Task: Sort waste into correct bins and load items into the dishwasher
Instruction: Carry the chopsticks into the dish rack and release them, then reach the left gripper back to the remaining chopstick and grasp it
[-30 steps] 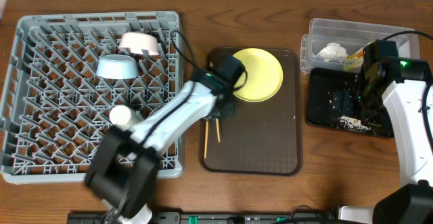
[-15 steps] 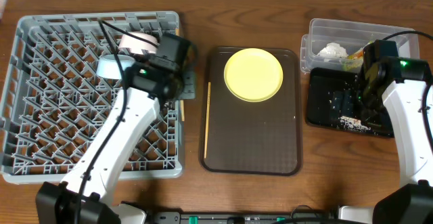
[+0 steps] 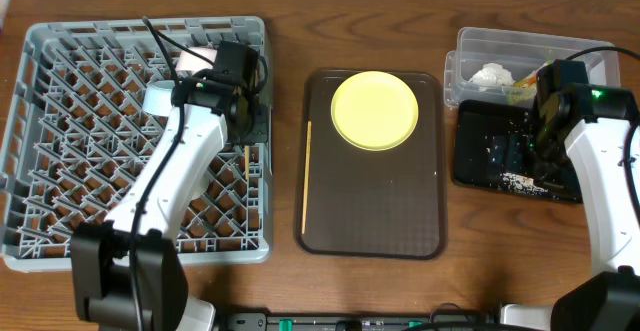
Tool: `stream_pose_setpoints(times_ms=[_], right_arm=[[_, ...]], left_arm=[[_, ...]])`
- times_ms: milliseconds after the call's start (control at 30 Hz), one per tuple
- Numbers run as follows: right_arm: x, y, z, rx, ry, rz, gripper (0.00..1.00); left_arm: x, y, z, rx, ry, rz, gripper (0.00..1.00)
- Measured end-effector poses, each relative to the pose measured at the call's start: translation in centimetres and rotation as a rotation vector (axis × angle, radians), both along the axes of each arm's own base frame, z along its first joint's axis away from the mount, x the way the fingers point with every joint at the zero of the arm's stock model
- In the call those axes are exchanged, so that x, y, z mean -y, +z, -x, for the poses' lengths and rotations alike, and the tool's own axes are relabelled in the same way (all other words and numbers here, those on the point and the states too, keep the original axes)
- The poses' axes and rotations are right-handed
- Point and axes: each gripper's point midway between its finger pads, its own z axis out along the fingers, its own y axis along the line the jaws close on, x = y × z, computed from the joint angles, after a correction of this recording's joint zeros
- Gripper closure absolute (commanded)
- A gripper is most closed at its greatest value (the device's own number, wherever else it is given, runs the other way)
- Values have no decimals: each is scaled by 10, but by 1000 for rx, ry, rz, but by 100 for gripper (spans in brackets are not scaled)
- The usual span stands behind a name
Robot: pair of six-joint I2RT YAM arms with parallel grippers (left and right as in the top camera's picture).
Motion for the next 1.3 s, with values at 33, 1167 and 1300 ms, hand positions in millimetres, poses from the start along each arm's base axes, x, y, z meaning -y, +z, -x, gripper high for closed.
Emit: stream_pose_setpoints(times_ms=[33,1167,1300], right_arm=[[0,0,0,0,0,0,1],[0,0,3,-12,0,-2,1],[0,0,3,-14,0,-2,1]], left_arm=[[-1,-4,0,-11,-4,-5,67],[114,4,34,-48,-157,220,43],[123,-24,41,-130,-96,193,43]])
